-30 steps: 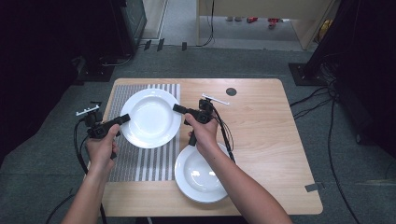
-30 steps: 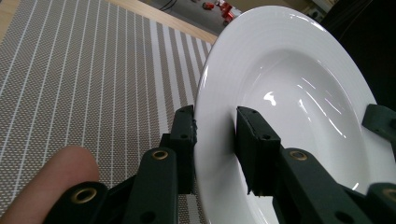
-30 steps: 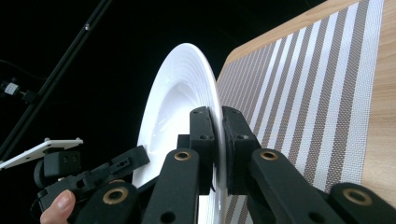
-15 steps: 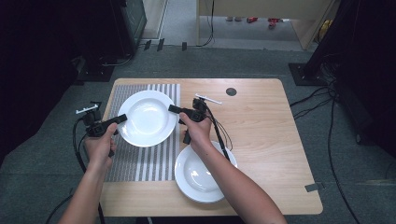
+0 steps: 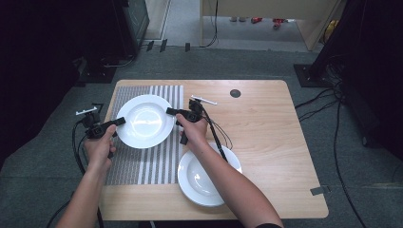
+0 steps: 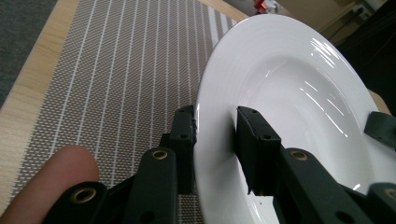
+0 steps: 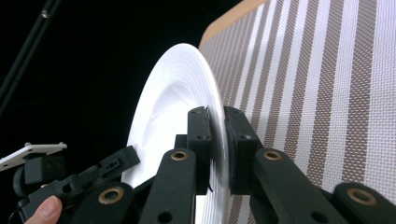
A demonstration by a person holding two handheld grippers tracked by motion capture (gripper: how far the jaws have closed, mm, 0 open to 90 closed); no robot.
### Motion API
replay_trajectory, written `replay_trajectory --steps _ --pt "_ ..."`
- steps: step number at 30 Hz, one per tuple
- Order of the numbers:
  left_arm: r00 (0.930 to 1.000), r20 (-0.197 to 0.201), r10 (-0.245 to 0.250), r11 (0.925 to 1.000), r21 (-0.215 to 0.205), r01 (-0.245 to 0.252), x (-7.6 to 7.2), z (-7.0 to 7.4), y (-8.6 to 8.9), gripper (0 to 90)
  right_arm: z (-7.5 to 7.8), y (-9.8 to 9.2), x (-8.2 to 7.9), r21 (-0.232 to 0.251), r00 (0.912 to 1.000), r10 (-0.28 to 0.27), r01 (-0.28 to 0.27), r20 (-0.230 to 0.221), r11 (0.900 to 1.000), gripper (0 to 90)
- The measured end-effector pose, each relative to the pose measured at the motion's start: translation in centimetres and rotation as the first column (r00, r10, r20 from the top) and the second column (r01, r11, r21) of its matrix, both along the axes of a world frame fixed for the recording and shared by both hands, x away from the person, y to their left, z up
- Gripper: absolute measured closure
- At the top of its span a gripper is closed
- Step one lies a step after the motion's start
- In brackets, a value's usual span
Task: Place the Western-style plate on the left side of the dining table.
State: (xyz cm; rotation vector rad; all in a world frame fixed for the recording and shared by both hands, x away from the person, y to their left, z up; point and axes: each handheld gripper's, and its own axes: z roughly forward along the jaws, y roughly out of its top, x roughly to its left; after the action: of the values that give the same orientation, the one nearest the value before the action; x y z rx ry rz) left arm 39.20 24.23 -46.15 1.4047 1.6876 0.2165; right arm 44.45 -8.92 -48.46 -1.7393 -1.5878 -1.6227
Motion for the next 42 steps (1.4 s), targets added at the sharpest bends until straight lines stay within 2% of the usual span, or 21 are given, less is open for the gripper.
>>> replay_trajectory --steps 9,17,23,26,29,32,35,40,42 --pt "0.999 -0.039 0.019 0.9998 -0.006 -0.019 0.9 -1.4 0.8 70.0 -1.6 1.0 1.7 -0.005 0.998 0.015 -0.016 -0.062 1.0 82.9" --pt "0.9973 -0.061 0.039 0.9991 -0.015 -0.04 2.0 -2.3 0.8 70.3 -2.7 1.4 2.8 -0.017 0.9953 -0.007 0.005 -0.096 1.0 82.1" --pt "0.9966 -0.07 0.043 0.9989 -0.015 -0.044 2.7 -2.5 0.9 70.6 -3.2 1.5 3.4 -0.015 0.994 -0.021 0.02 -0.107 1.0 81.8" --pt "0.996 -0.077 0.045 0.9989 -0.009 -0.046 2.9 -2.7 0.9 70.6 -3.5 1.6 3.5 -0.025 0.9931 -0.02 0.018 -0.116 1.0 81.2" --pt "0.9951 -0.083 0.053 0.998 -0.031 -0.056 3.0 -2.8 1.0 71.7 -3.9 1.7 3.6 -0.039 0.9924 -0.023 0.018 -0.121 0.999 80.0" --pt "0.9946 -0.083 0.061 0.9977 -0.023 -0.063 3.2 -3.0 0.8 71.7 -4.3 1.7 3.8 -0.047 0.9912 -0.016 0.01 -0.131 0.999 79.6" --pt "0.9938 -0.088 0.067 0.9973 -0.024 -0.069 3.3 -3.3 0.9 71.2 -4.4 1.7 3.8 -0.046 0.9914 -0.015 0.009 -0.13 0.999 80.2" --pt "0.9945 -0.081 0.065 0.9979 0.007 -0.065 3.4 -3.4 0.6 68.8 -4.1 1.9 3.7 -0.07 0.9936 -0.006 -0.002 -0.113 0.998 79.1" --pt "0.9966 -0.067 0.048 0.9988 -0.004 -0.049 3.3 -3.5 0.5 62.2 -4.0 2.0 3.7 -0.082 0.9956 0.0 -0.008 -0.094 0.997 73.6"
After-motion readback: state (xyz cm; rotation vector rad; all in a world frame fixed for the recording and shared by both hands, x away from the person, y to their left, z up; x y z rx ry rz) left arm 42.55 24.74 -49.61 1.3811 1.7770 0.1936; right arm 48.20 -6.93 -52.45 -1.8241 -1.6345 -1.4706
